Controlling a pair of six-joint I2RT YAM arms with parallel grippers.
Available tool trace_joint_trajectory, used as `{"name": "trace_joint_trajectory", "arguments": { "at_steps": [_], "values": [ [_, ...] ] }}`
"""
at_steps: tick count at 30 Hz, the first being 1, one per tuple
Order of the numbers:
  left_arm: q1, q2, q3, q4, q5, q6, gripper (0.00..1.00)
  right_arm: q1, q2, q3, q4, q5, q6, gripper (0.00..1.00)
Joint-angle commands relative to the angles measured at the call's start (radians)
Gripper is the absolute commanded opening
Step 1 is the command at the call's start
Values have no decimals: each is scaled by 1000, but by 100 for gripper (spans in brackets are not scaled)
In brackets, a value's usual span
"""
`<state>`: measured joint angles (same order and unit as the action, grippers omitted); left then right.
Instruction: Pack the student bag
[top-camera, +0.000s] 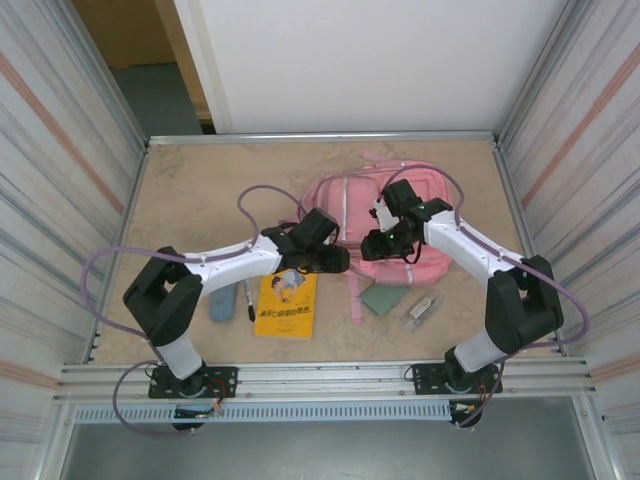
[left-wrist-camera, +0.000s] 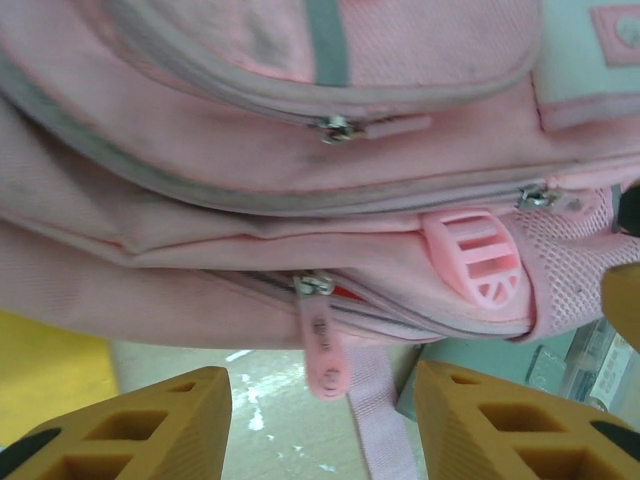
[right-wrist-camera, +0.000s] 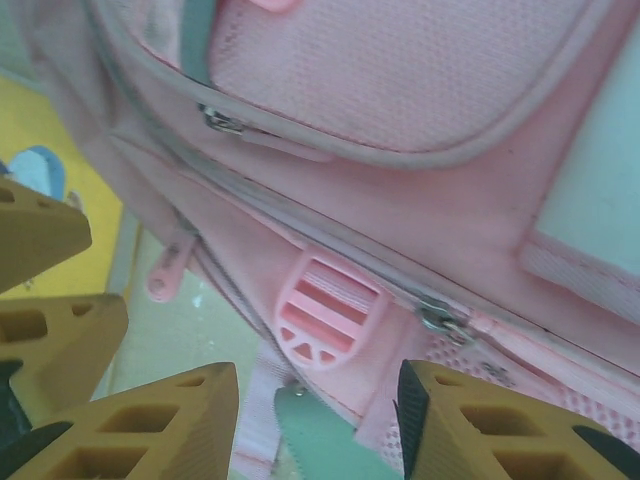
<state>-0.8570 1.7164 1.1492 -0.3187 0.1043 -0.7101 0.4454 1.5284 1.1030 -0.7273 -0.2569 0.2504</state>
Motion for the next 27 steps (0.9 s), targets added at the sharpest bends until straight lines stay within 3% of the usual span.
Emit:
{"name": "trace_joint_trajectory", "arguments": {
  "at_steps": [1, 16, 27],
  "values": [
    [-8, 34, 68, -66, -9, 5, 49, 1, -39, -20, -1, 42, -4, 45],
    [-28, 112, 103, -92, 31, -139, 44, 7, -54, -36, 20, 26, -13, 44],
    [1, 137, 116, -36, 56, -132, 15, 17, -87, -50, 53, 44, -31, 45]
  ]
}}
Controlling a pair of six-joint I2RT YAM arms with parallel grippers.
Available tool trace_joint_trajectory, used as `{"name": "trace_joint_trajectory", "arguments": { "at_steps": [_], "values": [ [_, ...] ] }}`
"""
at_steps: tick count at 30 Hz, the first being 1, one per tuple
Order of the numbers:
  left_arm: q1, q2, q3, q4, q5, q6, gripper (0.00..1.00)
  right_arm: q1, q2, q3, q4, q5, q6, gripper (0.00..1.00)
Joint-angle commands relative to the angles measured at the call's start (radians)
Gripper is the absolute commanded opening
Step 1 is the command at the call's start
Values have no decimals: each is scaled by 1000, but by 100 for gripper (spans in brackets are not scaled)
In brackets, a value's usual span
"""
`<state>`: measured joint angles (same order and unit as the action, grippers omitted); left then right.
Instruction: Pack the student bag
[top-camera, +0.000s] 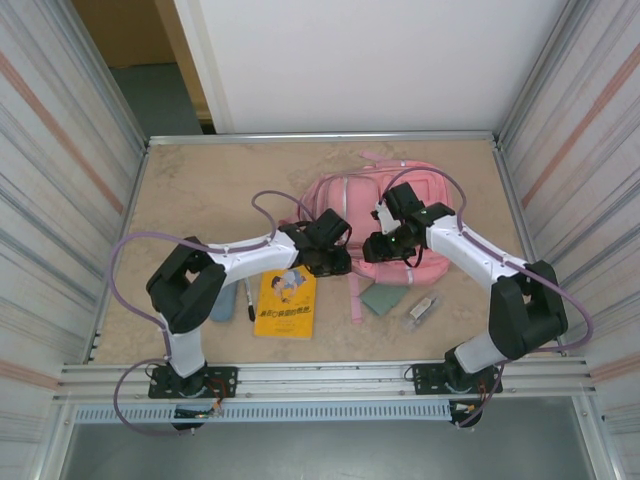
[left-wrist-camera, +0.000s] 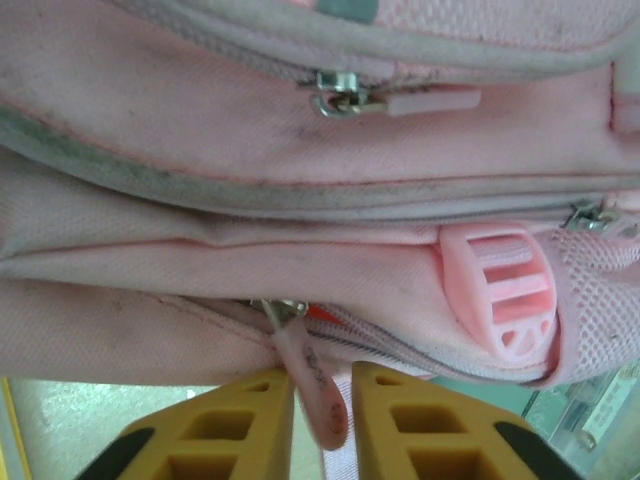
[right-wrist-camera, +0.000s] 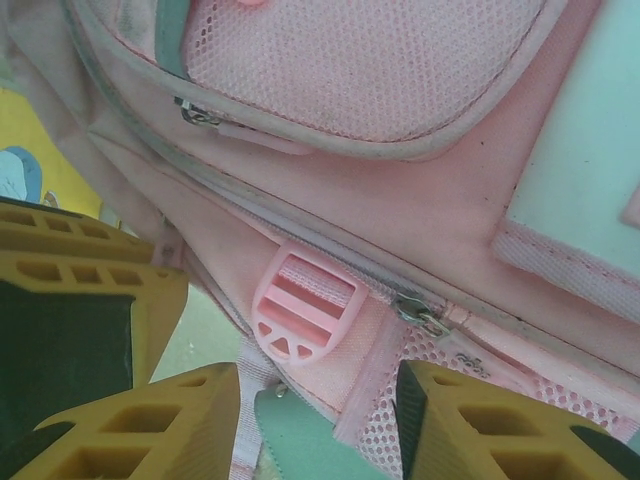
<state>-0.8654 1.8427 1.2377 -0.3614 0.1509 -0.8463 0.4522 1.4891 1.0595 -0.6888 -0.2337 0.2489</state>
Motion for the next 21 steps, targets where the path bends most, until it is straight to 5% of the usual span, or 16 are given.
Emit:
{"name": "trace_joint_trajectory", "arguments": {
  "at_steps": [1, 5, 11, 21],
  "values": [
    [10, 10, 26, 6, 9, 9, 12, 12, -62, -9, 21, 37, -37, 48],
    [16, -16, 39, -26, 17, 44, 0, 21, -116, -40, 65, 79, -131, 54],
    [36, -88, 7, -36, 14, 135, 0, 131, -119, -111, 111, 44, -516, 62],
    [80, -160, -57, 30, 119, 179, 0, 169, 77, -79, 185, 197, -619, 58]
  ]
}}
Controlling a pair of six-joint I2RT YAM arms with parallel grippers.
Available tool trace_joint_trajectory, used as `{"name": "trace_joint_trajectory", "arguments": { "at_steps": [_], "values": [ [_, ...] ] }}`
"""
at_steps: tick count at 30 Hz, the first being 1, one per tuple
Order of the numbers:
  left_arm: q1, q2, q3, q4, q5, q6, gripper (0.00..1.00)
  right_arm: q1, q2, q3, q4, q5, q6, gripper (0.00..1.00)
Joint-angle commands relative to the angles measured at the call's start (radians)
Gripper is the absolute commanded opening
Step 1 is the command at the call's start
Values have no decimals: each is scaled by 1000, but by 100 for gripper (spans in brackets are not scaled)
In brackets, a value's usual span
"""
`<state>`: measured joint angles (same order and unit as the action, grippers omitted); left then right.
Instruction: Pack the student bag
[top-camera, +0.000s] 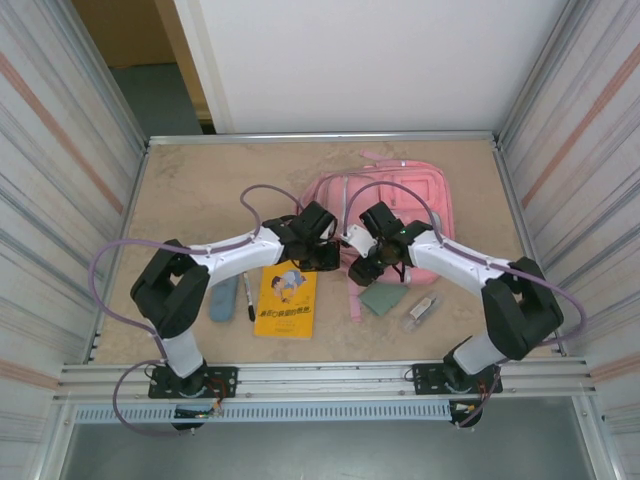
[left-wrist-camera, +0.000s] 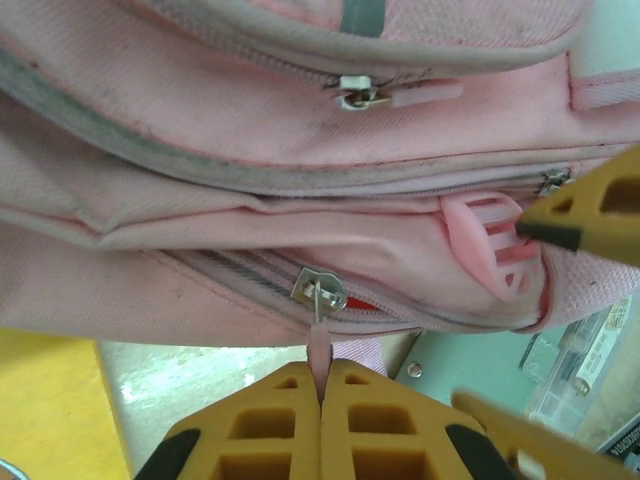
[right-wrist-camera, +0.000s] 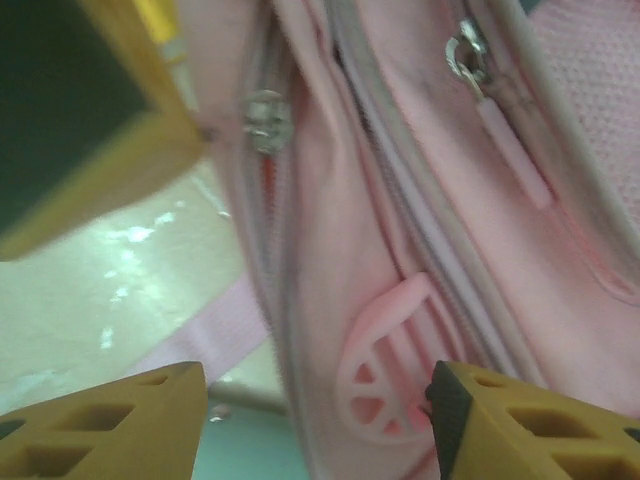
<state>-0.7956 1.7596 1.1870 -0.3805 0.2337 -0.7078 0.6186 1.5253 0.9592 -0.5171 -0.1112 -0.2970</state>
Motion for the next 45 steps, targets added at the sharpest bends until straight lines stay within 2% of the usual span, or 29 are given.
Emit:
{"name": "trace_joint_trajectory", "arguments": {
  "at_steps": [1, 7, 8, 13, 15, 18, 20, 24, 29, 30, 31, 32, 35, 37, 39, 40, 43, 45],
  "values": [
    [11, -92, -12, 53, 29, 52, 0, 5, 48, 16, 20, 97, -86, 54],
    [75, -157, -35, 13, 18, 85, 0, 16, -31, -1, 40, 100, -176, 3],
    [96, -177, -49, 11, 13, 91, 0, 15, -53, -6, 54, 100, -189, 0],
    [207, -268, -124, 16, -28, 147, 0, 15, -162, -47, 129, 111, -312, 0],
    [248, -297, -143, 28, 15, 176, 0, 15, -184, -38, 144, 109, -381, 0],
    [256, -327, -143, 10, 28, 230, 0, 22, -215, -40, 159, 118, -512, 0],
    [255, -351, -144, -14, -15, 235, 0, 19, -231, -61, 175, 128, -619, 0],
    [258, -381, -186, 15, -35, 247, 0, -74, -245, -103, 244, 41, -797, 0],
    [231, -361, -220, 64, 9, 181, 0, -230, -194, -85, 343, -50, -839, 0],
    [212, -362, -225, 80, 2, 172, 0, -245, -186, -80, 347, -57, -830, 6],
    [189, -360, -227, 93, -12, 167, 0, -250, -186, -67, 329, -75, -813, 20],
    [171, -354, -221, 99, -20, 165, 0, -248, -197, -52, 278, -109, -800, 30],
    [147, -324, -191, 117, 1, 129, 0, -194, -246, -44, 173, -215, -737, 55],
    [140, -314, -178, 145, 32, 95, 0, -136, -269, -31, 123, -262, -702, 58],
    [126, -307, -164, 165, 36, 77, 0, -99, -293, -54, 184, -332, -630, 59],
    [120, -300, -155, 172, 39, 71, 0, -86, -306, -83, 246, -367, -586, 63],
    [109, -276, -112, 170, 60, 63, 0, -60, -297, -132, 379, -366, -506, 69],
    [102, -272, -94, 166, 72, 61, 0, -56, -251, -118, 386, -322, -499, 70]
  ]
}}
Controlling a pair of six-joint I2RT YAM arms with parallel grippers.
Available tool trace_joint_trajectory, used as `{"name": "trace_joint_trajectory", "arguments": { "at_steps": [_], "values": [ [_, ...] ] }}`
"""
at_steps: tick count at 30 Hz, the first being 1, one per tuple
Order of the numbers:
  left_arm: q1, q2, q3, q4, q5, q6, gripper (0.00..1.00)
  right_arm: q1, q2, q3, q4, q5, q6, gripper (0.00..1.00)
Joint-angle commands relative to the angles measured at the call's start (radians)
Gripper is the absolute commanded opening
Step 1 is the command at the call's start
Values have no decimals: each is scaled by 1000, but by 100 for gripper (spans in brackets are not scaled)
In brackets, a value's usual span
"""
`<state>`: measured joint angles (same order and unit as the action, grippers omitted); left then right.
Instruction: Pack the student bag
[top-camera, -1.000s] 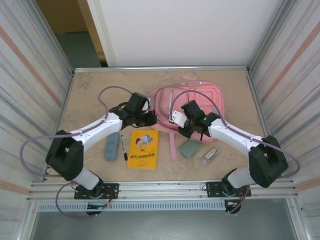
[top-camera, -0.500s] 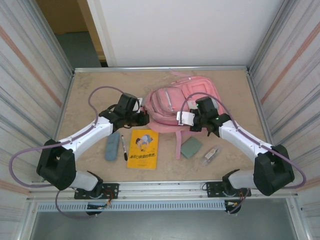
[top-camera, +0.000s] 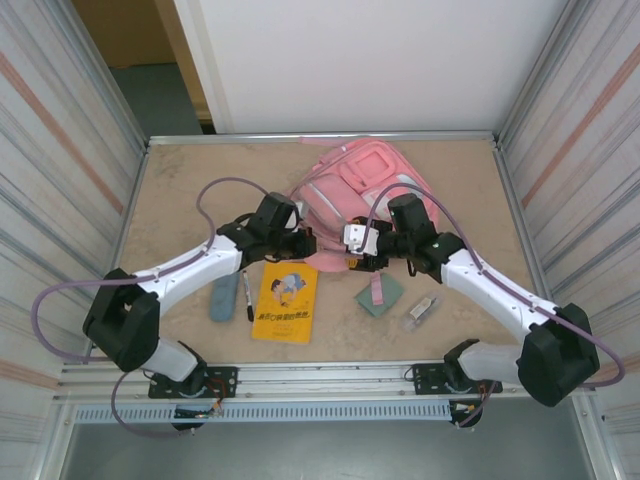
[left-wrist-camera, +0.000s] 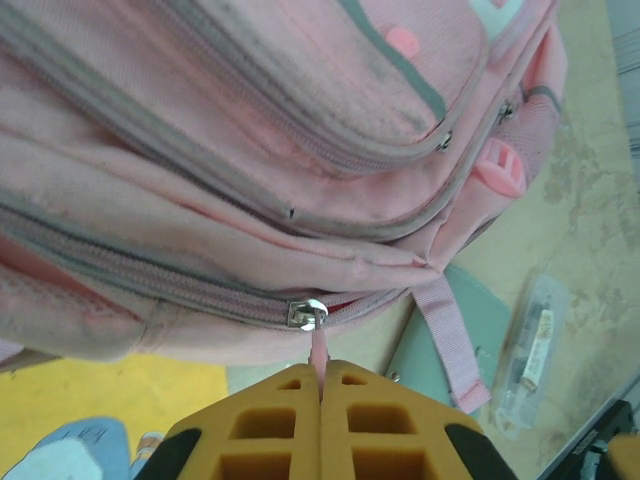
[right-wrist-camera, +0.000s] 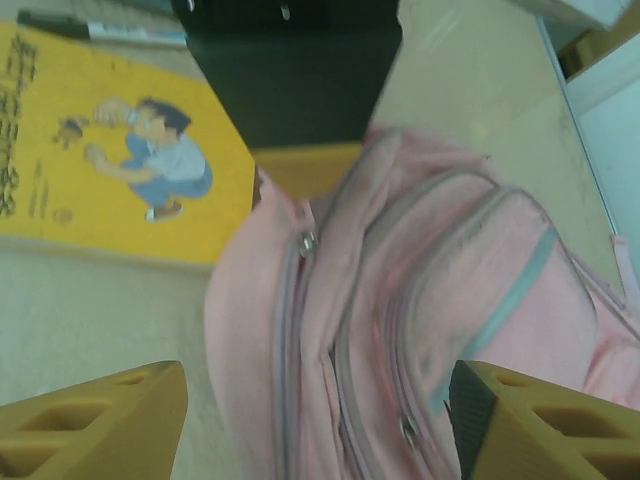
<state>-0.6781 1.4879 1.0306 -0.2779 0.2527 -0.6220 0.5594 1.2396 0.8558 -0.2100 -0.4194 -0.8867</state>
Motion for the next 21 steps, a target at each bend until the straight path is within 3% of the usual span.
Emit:
{"name": "trace_joint_trajectory", "arguments": {
  "at_steps": [1, 6, 9, 12, 16, 21],
  "values": [
    [-22, -3, 67, 67, 53, -25, 0, 5, 66, -3, 83, 17, 96, 70],
    [-32, -18, 72, 60, 41, -27, 0, 31, 180, 32, 61, 33, 95, 65],
    [-33, -39, 48, 75, 14, -26, 0, 41, 234, 56, 21, 73, 76, 55],
    [-27, -36, 42, 63, -12, -11, 0, 52, 255, 53, 3, 205, 42, 40],
    [5, -34, 31, 24, -45, 15, 0, 48, 205, 28, 28, 263, 6, 0],
    [112, -28, 20, 2, -53, 59, 0, 45, 113, -6, 22, 284, -66, 0]
  ]
}}
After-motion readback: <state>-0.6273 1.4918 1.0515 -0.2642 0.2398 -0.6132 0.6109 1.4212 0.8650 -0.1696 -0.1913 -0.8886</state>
